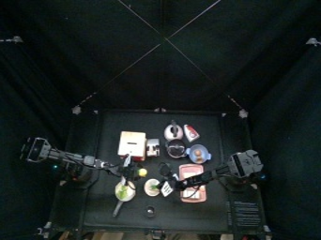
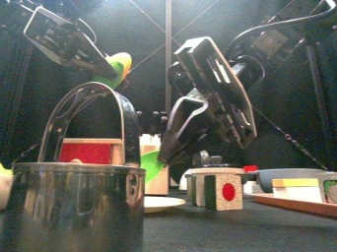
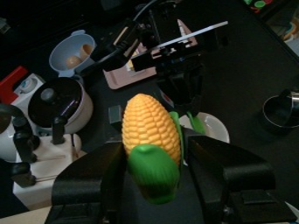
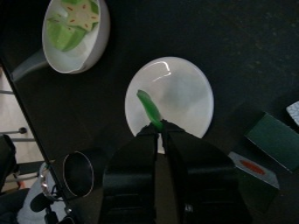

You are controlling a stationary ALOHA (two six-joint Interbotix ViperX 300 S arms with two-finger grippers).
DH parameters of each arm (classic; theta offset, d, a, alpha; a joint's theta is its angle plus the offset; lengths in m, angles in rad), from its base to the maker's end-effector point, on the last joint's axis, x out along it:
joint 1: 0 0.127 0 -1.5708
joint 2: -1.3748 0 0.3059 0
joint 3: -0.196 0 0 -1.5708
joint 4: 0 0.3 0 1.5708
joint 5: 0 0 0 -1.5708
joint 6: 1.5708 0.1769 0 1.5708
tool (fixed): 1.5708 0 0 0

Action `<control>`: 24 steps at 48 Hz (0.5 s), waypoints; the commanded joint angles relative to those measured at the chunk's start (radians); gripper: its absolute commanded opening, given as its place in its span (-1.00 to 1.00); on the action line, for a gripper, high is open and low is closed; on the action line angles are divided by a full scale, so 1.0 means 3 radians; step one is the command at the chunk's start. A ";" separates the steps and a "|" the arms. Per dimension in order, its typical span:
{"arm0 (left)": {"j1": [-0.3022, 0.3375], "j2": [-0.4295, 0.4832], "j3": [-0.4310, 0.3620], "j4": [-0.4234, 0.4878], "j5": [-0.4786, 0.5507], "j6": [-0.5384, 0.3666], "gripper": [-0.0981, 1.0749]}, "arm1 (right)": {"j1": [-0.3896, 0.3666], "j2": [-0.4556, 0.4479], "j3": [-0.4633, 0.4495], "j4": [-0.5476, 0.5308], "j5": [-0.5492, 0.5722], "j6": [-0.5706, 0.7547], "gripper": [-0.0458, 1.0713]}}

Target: Place corn husk on plate

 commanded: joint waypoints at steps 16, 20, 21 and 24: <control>0.0010 -0.0015 -0.0036 -0.0010 0.0005 -0.0005 0.47 | -0.0010 -0.0066 -0.0051 -0.0026 0.0005 -0.0026 0.26; 0.0010 -0.0015 -0.0036 -0.0010 0.0005 -0.0005 0.47 | -0.0010 -0.0061 -0.0051 -0.0020 0.0010 -0.0026 0.28; 0.0015 -0.0015 -0.0036 -0.0010 0.0005 -0.0005 0.47 | -0.0010 -0.0061 -0.0051 -0.0020 0.0005 -0.0026 0.28; 0.0015 -0.0015 -0.0036 -0.0010 0.0005 -0.0005 0.47 | -0.0015 -0.0066 -0.0051 -0.0015 0.0010 -0.0031 0.28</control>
